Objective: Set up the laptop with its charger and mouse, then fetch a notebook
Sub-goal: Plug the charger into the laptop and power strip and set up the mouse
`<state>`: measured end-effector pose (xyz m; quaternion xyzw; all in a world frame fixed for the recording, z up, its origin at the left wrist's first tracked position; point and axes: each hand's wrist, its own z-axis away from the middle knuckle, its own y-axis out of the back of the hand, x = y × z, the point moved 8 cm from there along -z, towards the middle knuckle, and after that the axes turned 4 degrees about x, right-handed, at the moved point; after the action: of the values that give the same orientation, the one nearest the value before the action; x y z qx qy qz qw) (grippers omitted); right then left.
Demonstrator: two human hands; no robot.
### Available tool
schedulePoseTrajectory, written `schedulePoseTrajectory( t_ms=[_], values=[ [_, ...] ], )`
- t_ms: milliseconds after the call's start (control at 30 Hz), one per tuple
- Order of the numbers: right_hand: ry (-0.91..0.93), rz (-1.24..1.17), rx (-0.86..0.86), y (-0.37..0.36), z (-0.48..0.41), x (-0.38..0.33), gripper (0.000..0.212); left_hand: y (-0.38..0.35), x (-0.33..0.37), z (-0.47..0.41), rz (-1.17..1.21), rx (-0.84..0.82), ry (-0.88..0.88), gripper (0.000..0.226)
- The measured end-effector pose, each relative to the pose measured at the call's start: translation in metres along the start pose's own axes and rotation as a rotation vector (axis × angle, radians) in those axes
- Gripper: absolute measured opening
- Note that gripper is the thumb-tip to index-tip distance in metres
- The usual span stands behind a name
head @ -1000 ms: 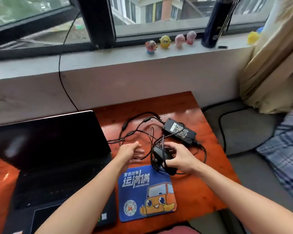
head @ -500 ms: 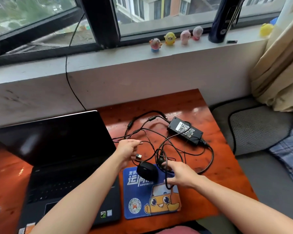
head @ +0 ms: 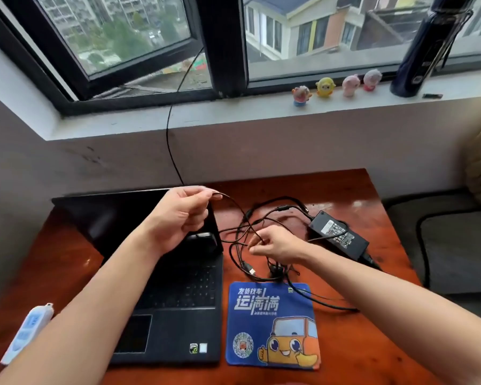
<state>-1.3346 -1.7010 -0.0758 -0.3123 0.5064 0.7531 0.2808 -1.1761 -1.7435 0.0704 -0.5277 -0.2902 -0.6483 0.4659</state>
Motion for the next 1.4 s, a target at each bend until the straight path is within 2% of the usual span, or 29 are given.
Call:
schedulePoseTrajectory(
  t_ms=[33, 133, 200, 300, 367, 433, 467, 567, 667, 733, 800, 900, 967, 1033, 1167, 1267, 1400],
  values=[
    [-0.015, 0.037, 0.007, -0.002, -0.003, 0.002, 0.013, 0.010, 0.012, 0.003, 0.064, 0.015, -0.025, 0.017],
    [-0.078, 0.094, 0.132, 0.017, -0.007, 0.011, 0.041, 0.046, 0.027, 0.014, 0.138, 0.086, -0.075, 0.018],
    [-0.093, 0.124, 0.262, 0.045, -0.007, 0.006, 0.043, 0.071, 0.017, 0.021, 0.108, 0.168, -0.063, 0.016],
    [0.028, -0.070, 0.434, 0.090, -0.002, -0.034, 0.042, 0.100, -0.018, 0.023, 0.028, 0.283, 0.009, 0.018],
    [0.121, -0.290, 0.499, 0.115, 0.003, -0.069, 0.043, 0.116, -0.046, 0.023, -0.085, 0.340, 0.070, 0.018],
    [0.179, -0.492, 0.515, 0.134, 0.009, -0.097, 0.040, 0.125, -0.074, 0.022, -0.198, 0.365, 0.122, 0.020],
    [0.204, -0.491, 0.520, 0.141, 0.013, -0.108, 0.039, 0.128, -0.086, 0.021, -0.237, 0.371, 0.138, 0.020],
    [0.239, -0.180, 0.427, 0.147, 0.020, -0.127, 0.022, 0.141, -0.107, 0.020, -0.338, 0.434, 0.149, 0.021],
    [0.106, 0.096, 0.265, 0.138, 0.021, -0.106, 0.006, 0.158, -0.118, 0.020, -0.479, 0.509, 0.141, 0.020],
    [0.006, 0.227, 0.274, 0.139, 0.023, -0.081, 0.005, 0.170, -0.125, 0.022, -0.570, 0.560, 0.144, 0.019],
    [-0.074, 0.204, 0.313, 0.147, 0.029, -0.050, 0.006, 0.179, -0.128, 0.024, -0.640, 0.611, 0.148, 0.019],
    [-0.171, -0.044, 0.383, 0.153, 0.044, -0.006, 0.007, 0.184, -0.133, 0.026, -0.702, 0.651, 0.144, 0.019],
    [-0.210, -0.180, 0.444, 0.145, 0.055, 0.012, 0.011, 0.179, -0.137, 0.023, -0.756, 0.639, 0.138, 0.019],
    [-0.196, -0.245, 0.423, 0.124, 0.060, 0.013, 0.009, 0.169, -0.146, 0.019, -0.860, 0.589, 0.182, 0.015],
    [-0.151, -0.158, 0.150, 0.071, 0.066, 0.000, 0.004, 0.142, -0.179, 0.015, -1.065, 0.360, 0.339, 0.010],
    [-0.189, -0.201, 0.098, 0.060, 0.079, 0.005, 0.010, 0.114, -0.191, 0.009, -1.029, 0.264, 0.318, 0.024],
    [-0.222, -0.337, 0.143, 0.076, 0.095, 0.015, 0.013, 0.057, -0.188, -0.008, -0.889, 0.175, 0.215, 0.022]
  ],
)
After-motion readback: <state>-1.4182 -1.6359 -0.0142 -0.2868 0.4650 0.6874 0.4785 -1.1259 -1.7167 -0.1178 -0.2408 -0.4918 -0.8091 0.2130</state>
